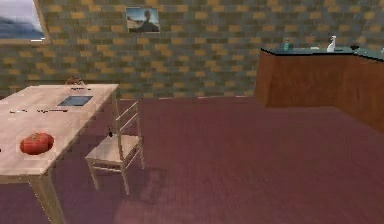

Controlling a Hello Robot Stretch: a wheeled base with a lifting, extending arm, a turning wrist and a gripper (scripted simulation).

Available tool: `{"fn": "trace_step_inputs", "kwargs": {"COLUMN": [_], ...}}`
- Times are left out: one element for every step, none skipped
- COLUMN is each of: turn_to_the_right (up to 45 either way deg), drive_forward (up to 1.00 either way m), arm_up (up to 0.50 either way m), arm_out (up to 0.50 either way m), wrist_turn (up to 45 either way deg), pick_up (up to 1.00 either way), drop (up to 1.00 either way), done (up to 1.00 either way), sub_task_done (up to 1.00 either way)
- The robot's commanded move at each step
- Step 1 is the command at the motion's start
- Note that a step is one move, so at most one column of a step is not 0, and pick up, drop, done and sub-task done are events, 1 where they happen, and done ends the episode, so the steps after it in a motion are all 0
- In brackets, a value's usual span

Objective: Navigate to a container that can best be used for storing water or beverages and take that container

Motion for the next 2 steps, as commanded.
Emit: {"fn": "trace_step_inputs", "kwargs": {"turn_to_the_right": [-45.0,-12.0], "drive_forward": [0.00,0.00], "arm_up": [0.00,0.00], "arm_out": [0.00,0.00], "wrist_turn": [0.0,0.0], "pick_up": [0.00,0.00], "drop": [0.00,0.00], "done": [0.00,0.00], "sub_task_done": [0.00,0.00]}}
